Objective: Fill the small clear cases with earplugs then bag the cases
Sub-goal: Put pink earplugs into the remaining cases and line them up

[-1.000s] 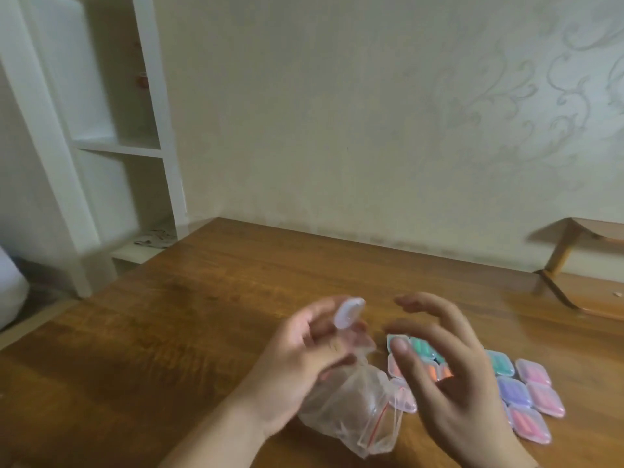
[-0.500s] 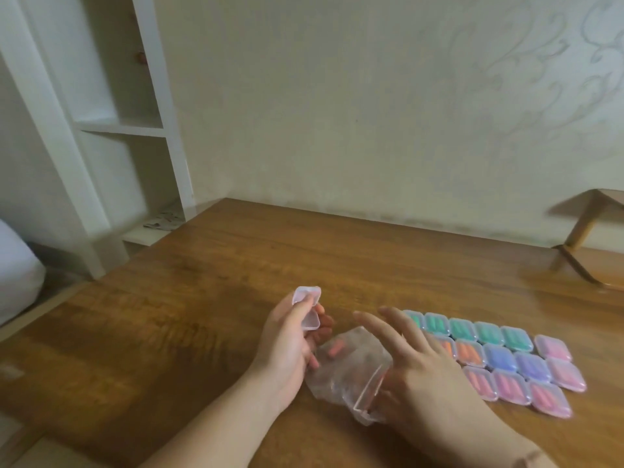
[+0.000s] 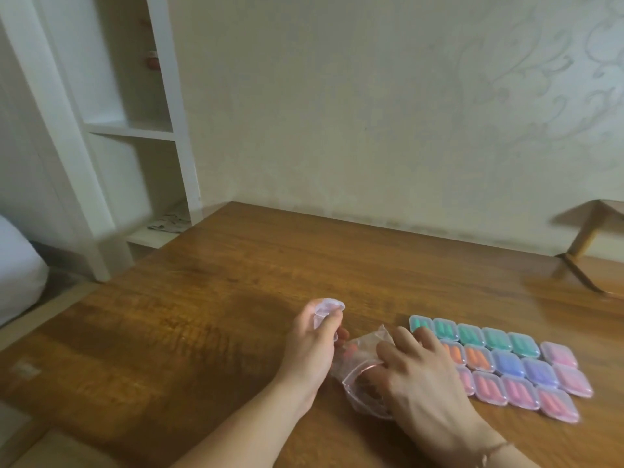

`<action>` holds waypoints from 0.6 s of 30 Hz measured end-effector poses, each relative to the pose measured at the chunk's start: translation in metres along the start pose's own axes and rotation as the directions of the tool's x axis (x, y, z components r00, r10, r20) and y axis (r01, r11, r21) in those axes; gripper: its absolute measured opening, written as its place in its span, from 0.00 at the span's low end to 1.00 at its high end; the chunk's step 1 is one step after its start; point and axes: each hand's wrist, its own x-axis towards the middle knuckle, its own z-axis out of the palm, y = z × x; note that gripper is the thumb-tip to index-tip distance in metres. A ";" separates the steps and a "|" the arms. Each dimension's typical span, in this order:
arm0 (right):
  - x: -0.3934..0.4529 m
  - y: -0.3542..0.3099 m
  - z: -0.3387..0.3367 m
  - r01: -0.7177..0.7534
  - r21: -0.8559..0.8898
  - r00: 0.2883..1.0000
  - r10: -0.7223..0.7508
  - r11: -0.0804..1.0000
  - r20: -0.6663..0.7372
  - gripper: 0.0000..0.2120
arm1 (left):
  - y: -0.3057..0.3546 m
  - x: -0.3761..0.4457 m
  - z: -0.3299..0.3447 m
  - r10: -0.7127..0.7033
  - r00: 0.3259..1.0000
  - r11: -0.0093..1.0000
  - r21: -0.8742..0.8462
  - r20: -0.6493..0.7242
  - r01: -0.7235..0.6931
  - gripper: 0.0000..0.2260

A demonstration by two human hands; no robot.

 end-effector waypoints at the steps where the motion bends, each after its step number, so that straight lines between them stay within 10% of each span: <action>1: 0.002 -0.002 -0.001 -0.014 -0.015 1.000 0.014 1.000 -0.005 0.10 | -0.001 0.001 0.000 -0.001 1.000 1.000 -0.005 0.004 0.001 0.06; 18: 0.011 0.013 -0.021 0.016 0.187 0.998 -0.027 0.982 0.055 0.08 | -0.007 0.006 -0.001 0.023 0.999 0.997 -0.070 -0.037 -0.025 0.13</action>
